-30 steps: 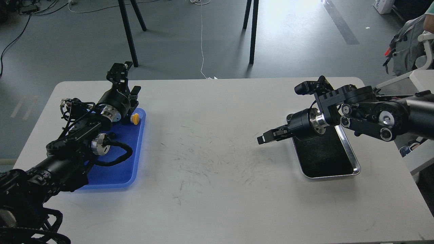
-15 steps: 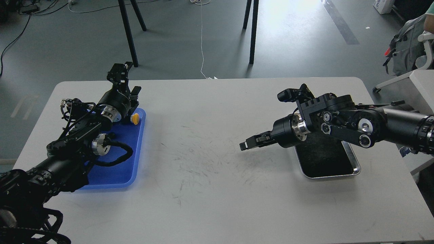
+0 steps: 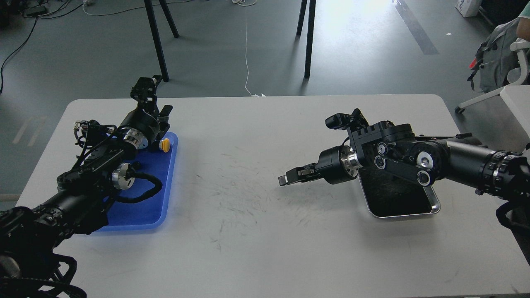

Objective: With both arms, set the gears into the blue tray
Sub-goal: 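Lift the black gear out of the metal tray with the right gripper, then carry the held gear toward the table centre with the right gripper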

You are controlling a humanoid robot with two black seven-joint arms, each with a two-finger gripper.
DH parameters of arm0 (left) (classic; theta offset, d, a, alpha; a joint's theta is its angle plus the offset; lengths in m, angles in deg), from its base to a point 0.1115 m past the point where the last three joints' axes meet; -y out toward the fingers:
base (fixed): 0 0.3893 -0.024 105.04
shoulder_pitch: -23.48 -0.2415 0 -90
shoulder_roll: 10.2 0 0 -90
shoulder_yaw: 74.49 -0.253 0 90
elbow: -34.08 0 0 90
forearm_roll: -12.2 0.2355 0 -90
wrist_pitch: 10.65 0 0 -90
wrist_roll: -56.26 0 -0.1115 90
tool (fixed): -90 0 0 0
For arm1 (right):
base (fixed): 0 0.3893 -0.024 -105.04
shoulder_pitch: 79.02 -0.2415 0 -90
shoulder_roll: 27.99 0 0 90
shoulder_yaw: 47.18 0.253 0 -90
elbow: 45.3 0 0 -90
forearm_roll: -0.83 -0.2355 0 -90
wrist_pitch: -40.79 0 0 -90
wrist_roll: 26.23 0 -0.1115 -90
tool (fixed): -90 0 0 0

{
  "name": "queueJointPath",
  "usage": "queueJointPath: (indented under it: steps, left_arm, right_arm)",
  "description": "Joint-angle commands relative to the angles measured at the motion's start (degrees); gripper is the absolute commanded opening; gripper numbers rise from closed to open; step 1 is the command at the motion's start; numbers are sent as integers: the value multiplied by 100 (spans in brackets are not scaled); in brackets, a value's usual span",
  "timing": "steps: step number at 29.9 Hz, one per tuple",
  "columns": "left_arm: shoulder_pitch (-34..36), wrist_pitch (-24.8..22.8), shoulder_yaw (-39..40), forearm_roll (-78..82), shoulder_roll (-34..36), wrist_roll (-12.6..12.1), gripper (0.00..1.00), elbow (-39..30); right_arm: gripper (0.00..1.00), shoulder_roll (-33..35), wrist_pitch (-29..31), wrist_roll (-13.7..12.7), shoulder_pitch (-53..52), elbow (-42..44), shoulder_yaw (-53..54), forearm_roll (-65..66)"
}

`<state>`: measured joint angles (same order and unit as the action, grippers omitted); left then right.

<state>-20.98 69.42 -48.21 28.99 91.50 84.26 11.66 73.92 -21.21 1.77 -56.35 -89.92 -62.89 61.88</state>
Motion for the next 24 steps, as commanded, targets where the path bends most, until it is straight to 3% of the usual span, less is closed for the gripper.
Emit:
queueJointPath:
  steps: [1, 24]
  left_arm:
    - [0, 0, 0, 0, 8, 0, 98, 0]
    - [0, 0, 0, 0, 61, 0, 98, 0]
  right_arm:
    - [23, -22, 0, 0, 80, 23, 77, -5]
    - [23, -584, 0, 0, 563, 691, 534, -58]
